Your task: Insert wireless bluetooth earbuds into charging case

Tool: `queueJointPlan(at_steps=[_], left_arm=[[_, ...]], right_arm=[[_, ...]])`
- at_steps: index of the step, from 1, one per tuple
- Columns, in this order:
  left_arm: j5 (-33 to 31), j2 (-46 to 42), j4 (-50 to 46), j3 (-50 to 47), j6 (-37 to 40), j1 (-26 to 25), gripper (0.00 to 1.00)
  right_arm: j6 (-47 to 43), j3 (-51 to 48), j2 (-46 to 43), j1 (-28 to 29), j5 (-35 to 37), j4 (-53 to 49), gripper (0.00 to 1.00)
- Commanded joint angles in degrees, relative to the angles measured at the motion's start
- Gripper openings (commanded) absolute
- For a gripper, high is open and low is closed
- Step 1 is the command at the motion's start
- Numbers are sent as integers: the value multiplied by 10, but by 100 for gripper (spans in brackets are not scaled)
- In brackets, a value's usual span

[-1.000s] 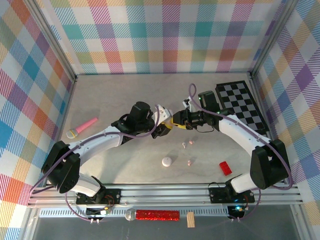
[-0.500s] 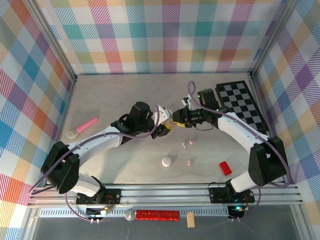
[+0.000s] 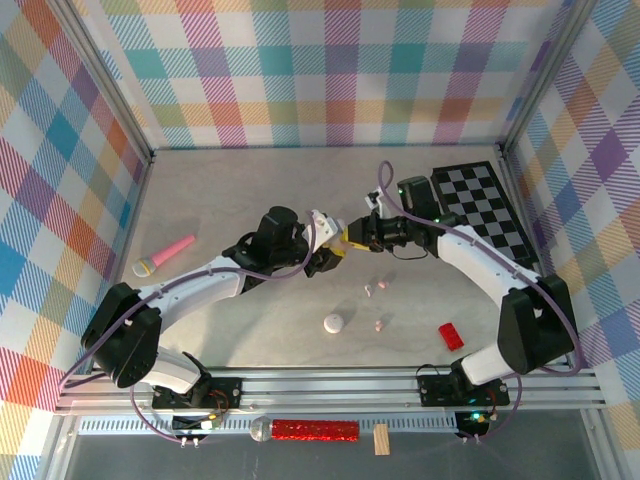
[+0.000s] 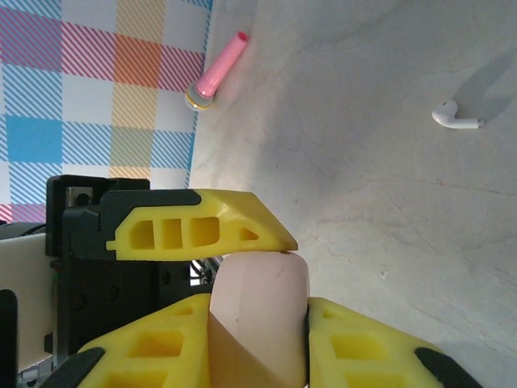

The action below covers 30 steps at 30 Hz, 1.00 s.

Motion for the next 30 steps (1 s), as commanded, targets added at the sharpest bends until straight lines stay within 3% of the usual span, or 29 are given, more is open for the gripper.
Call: queueJointPlan(at_steps=[1, 4, 5, 12, 18, 20, 24, 30], left_arm=[[-15, -20, 109, -23, -58, -5, 57], [-48, -36, 249, -75, -105, -5, 97], [-61, -40, 304, -94, -119, -6, 98], [-76, -22, 527, -149, -120, -6, 96], [-19, 70, 694, -140, -144, -1, 90], [11, 88, 687, -118, -151, -1, 89], [33, 100, 688, -100, -140, -3, 86], [60, 109, 689, -76, -134, -3, 70]], right_arm=[[38, -14, -44, -13, -36, 56, 23], [76, -34, -65, -32, -61, 96, 23], [95, -44, -73, -39, -73, 119, 23], [306, -116, -110, -76, -122, 369, 21], [449, -139, -105, -78, -135, 533, 20], [509, -142, -91, -78, -140, 605, 19], [535, -138, -82, -79, -150, 622, 19], [567, -142, -71, -78, -154, 660, 18]])
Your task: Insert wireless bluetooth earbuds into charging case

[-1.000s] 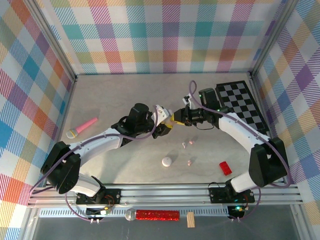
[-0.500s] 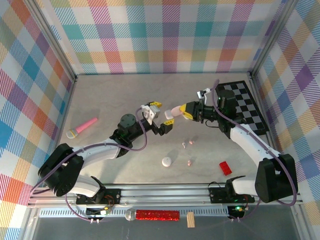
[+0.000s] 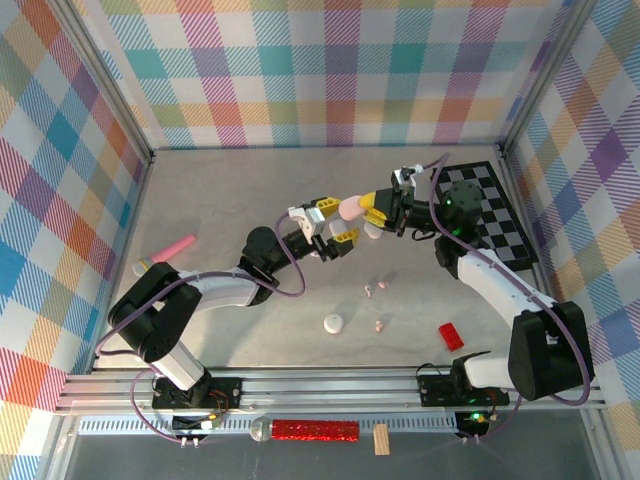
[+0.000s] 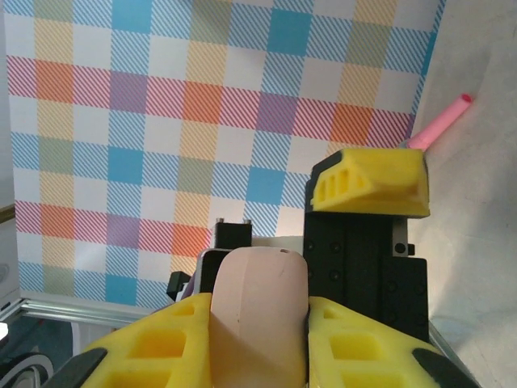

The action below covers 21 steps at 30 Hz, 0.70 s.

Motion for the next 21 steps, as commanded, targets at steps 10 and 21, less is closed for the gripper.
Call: queueJointPlan(at_steps=[10, 21], left_arm=[[63, 5, 44, 38, -3, -3, 59], [64, 0, 44, 39, -8, -3, 49]], right_arm=[[59, -15, 20, -3, -10, 96, 16], [45, -16, 24, -2, -11, 79, 14]])
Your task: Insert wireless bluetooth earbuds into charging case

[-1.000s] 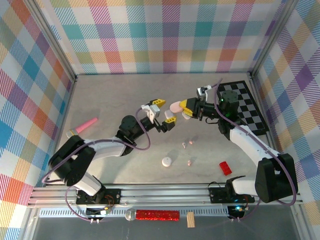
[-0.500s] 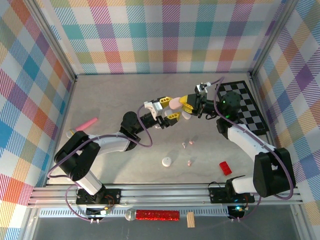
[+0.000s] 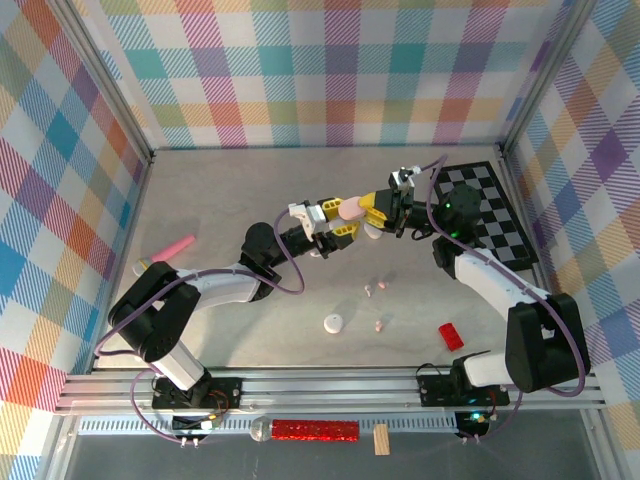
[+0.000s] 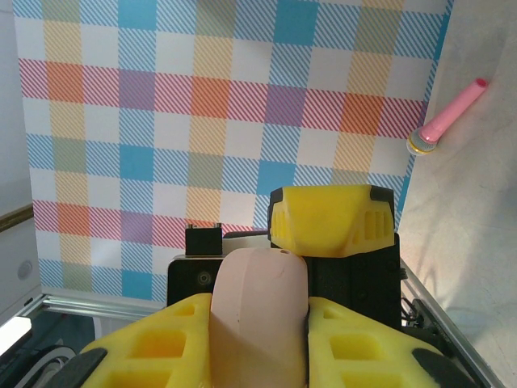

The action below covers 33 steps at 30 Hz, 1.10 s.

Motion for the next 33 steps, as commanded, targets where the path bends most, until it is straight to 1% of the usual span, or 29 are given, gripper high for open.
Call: queueJointPlan(at_steps=[1, 7, 13, 18, 21, 24, 28, 29, 30, 33], left_arm=[[20, -2, 35, 16, -4, -4, 49], [22, -2, 35, 20, -11, -3, 53], [24, -3, 35, 20, -17, -4, 53], [24, -1, 35, 22, -17, -4, 49], [26, 1, 35, 24, -21, -4, 45], [29, 2, 35, 26, -24, -4, 44], [31, 4, 35, 25, -25, -4, 37], [31, 4, 35, 25, -25, -4, 37], [32, 3, 35, 24, -24, -4, 36], [37, 3, 35, 23, -23, -4, 35]], right_arm=[[-7, -4, 4, -2, 1, 13, 14], [-13, -2, 7, -2, 0, 5, 13], [-15, 2, 13, -2, -2, 1, 13], [-17, 4, 14, -2, -1, 1, 13], [-19, 3, 15, -2, -1, -1, 13], [-22, 2, 14, -3, -2, -6, 13], [-24, 1, 13, -2, 0, -10, 13], [-25, 2, 13, -3, 0, -12, 14], [-29, 2, 12, -2, 0, -17, 17], [-50, 3, 5, -2, 1, -47, 34]])
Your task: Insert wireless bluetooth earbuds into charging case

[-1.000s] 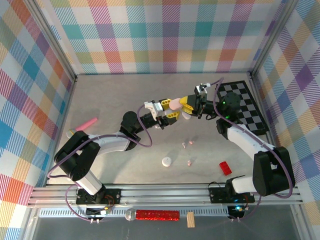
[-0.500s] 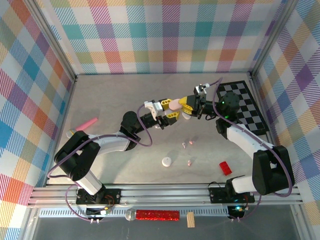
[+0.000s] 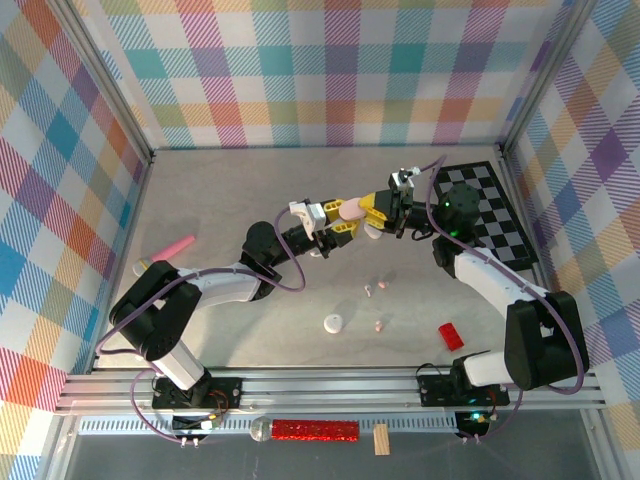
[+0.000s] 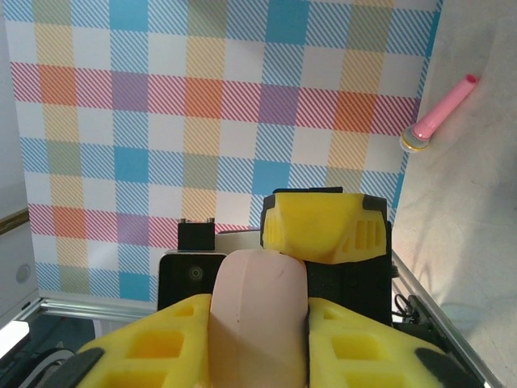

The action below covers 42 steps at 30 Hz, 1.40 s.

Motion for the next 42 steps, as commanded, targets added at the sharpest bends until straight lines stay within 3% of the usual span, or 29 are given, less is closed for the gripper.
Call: queueJointPlan(at_steps=[1, 8, 13, 18, 20, 24, 33, 42], left_arm=[[38, -3, 40, 17, -5, -4, 34], [36, -16, 37, -19, -15, 7, 34], [67, -34, 35, -57, -15, 20, 34], [73, -56, 19, -86, -16, 30, 33], [94, -65, -8, -92, -4, 35, 33], [112, -85, -60, -101, 14, 38, 32], [140, -102, -119, -91, 13, 41, 32], [163, -99, -138, -80, 19, 42, 32]], right_arm=[[-47, 4, -6, -1, 7, -42, 40], [-173, 0, -66, -40, 39, -186, 64], [-429, 45, -115, -55, 84, -433, 72], [-693, 95, -153, -44, 126, -609, 71], [-799, 90, -180, -15, 197, -645, 74], [-919, 80, -208, 45, 289, -666, 78], [-991, 99, -162, 145, 355, -666, 81], [-924, 105, -149, 152, 408, -638, 79]])
